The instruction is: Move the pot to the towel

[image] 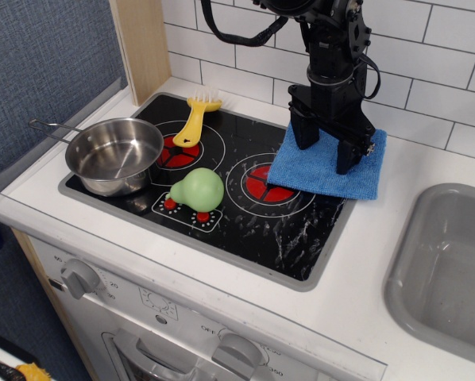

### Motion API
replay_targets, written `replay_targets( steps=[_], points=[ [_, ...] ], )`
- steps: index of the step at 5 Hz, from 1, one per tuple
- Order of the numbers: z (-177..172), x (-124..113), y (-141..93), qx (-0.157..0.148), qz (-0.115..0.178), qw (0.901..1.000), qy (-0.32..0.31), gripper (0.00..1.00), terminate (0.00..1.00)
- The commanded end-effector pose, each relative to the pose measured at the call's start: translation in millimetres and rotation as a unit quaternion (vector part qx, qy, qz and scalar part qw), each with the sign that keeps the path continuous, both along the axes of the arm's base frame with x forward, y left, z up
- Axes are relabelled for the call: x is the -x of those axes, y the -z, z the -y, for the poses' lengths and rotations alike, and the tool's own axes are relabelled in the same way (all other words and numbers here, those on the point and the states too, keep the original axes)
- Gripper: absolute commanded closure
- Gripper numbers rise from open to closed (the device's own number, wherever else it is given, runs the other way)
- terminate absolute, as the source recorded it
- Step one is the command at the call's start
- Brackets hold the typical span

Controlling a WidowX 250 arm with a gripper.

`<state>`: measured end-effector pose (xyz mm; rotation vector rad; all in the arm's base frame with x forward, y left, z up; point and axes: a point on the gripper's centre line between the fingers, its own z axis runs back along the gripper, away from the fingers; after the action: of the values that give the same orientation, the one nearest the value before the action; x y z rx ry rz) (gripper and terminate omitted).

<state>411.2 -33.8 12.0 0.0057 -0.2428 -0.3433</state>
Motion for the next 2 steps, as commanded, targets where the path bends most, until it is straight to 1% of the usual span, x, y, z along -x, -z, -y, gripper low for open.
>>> replay_targets(
  steps=[1,2],
  points=[
    [0.0,0.0,0.0,0.000,0.000,1.0000,0.000,0.00,0.00],
    [-2.9,0.9,-19.3,-0.012,0.007,0.9999,-0.003,0.00,0.00]
  ],
)
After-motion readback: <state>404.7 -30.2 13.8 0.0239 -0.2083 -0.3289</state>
